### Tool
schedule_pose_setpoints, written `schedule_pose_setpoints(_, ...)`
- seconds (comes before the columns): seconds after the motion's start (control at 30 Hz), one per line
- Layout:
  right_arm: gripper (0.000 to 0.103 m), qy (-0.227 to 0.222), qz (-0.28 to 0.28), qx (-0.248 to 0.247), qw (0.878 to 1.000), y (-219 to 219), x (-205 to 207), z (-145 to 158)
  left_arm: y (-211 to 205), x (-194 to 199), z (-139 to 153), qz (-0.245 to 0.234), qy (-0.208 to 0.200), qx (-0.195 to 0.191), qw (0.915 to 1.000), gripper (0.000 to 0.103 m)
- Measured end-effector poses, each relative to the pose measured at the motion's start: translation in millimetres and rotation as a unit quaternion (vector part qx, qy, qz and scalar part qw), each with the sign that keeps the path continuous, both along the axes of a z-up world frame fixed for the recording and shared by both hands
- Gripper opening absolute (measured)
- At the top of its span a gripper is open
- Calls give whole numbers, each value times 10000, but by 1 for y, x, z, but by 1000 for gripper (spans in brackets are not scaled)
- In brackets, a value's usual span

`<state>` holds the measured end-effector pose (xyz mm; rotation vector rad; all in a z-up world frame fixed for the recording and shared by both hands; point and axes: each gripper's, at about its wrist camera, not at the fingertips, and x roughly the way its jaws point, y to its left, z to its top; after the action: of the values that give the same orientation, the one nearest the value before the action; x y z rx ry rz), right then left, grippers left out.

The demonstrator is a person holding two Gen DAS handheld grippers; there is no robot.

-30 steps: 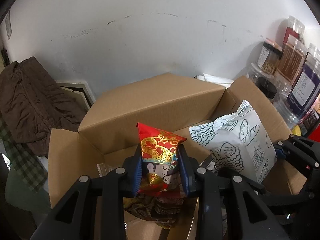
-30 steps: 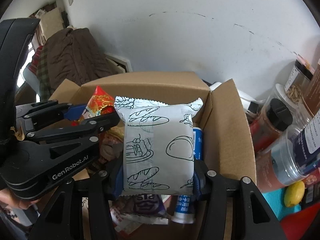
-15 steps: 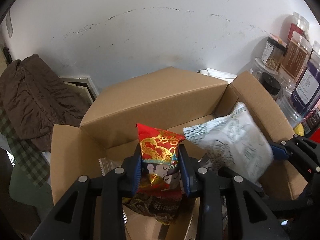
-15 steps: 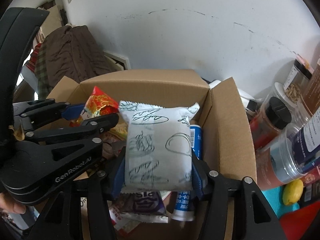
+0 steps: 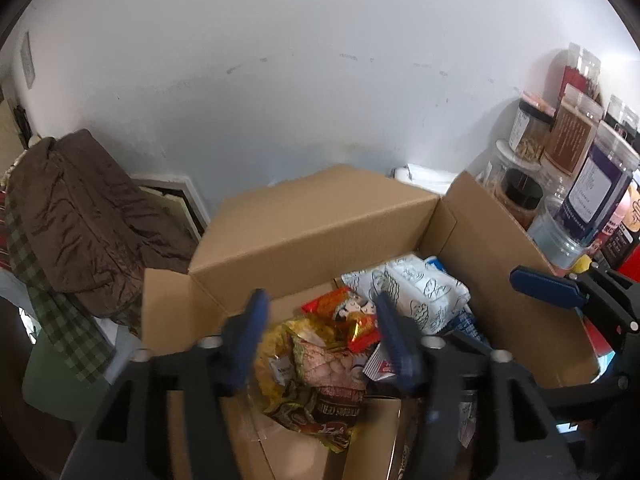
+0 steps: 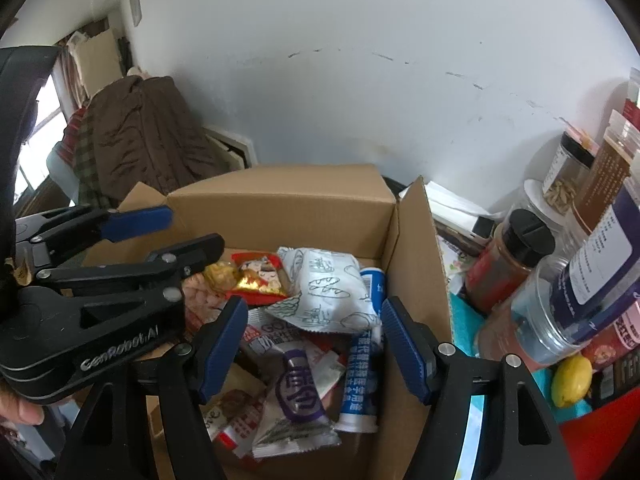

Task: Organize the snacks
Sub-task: 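Withdraw both tools from the box toward the last red packet and lollipop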

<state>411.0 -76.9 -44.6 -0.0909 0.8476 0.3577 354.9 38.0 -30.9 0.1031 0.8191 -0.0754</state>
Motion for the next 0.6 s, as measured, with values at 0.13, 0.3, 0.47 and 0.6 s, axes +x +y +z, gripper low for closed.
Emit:
schedule_pose_setpoints(0.13, 70, -32, 19, 90, 10000, -3, -9, 8, 6, -12, 15, 90, -232, -106, 9996, 75)
schedule_pose_setpoints(0.3, 70, -195, 21, 48, 9998, -4, -26, 27, 9, -29, 34, 106, -377, -127, 9992, 75)
schedule_pose_setpoints(0.47, 70, -446, -9, 66, 9990, -8, -48, 54, 7, -52, 62, 59, -622, -196, 9979, 75)
schedule_pose_setpoints(0.6, 71, -653, -29, 89, 9978, -12, -69, 79, 6, -75, 85, 74, -843, -230, 9961, 75)
